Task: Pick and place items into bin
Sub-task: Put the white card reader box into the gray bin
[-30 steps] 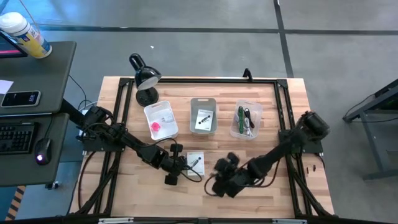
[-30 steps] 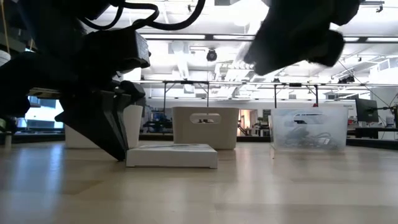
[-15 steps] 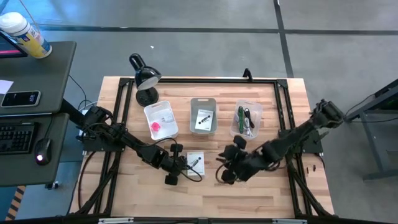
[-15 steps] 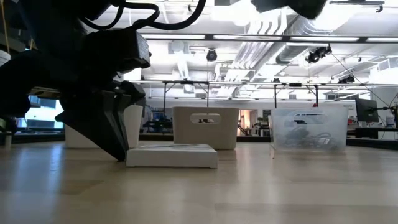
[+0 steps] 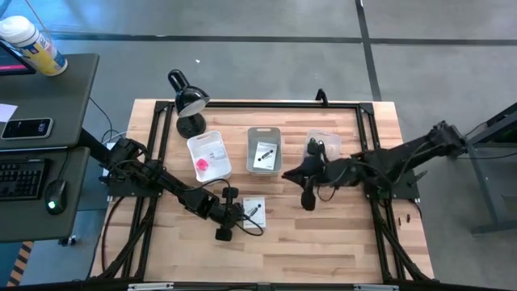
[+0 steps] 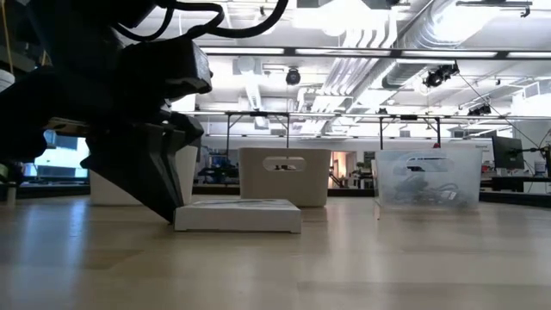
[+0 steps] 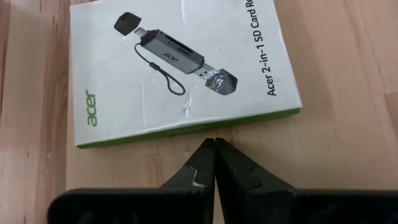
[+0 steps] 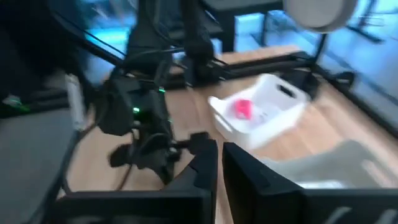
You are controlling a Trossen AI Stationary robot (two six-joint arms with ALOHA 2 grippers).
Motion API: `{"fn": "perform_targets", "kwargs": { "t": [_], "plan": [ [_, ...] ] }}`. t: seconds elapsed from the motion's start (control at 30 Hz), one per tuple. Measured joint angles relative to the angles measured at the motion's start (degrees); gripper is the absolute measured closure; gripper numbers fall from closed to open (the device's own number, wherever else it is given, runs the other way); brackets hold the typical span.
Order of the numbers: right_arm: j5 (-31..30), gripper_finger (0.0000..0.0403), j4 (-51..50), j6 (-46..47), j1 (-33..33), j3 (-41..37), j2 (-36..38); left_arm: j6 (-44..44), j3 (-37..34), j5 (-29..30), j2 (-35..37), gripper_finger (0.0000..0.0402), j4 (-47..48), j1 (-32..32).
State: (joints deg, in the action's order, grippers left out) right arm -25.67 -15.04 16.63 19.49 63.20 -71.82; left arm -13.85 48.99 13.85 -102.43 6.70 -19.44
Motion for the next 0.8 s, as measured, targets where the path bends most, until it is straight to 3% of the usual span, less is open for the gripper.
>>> {"fn": "perform_targets", "kwargs": {
  "t": [0.17, 0.37, 0.57, 0.8],
  "plan": [
    [8.7, 0.0399, 27.7, 2.8, -4.3, -20.0, 4.2, -1.6, 0.0, 0.0, 0.0, 0.0402, 0.0, 0.0],
    [8.8, 0.0397, 54.7, 13.2, -3.8, -38.0, 5.9, -2.1, 0.0, -0.4, 0.0, 0.0402, -0.1, 0.0],
    [-0.2, 0.0389, 58.7, 29.8, 2.0, -45.3, 2.3, -1.5, 0.1, 1.2, 0.0, 0.0402, -0.8, 0.0],
    [-2.3, 0.0393, 57.8, 40.3, 6.1, -41.5, -7.1, -0.7, 0.1, 1.7, 0.0, 0.0402, -0.7, 0.0]
  ]
}}
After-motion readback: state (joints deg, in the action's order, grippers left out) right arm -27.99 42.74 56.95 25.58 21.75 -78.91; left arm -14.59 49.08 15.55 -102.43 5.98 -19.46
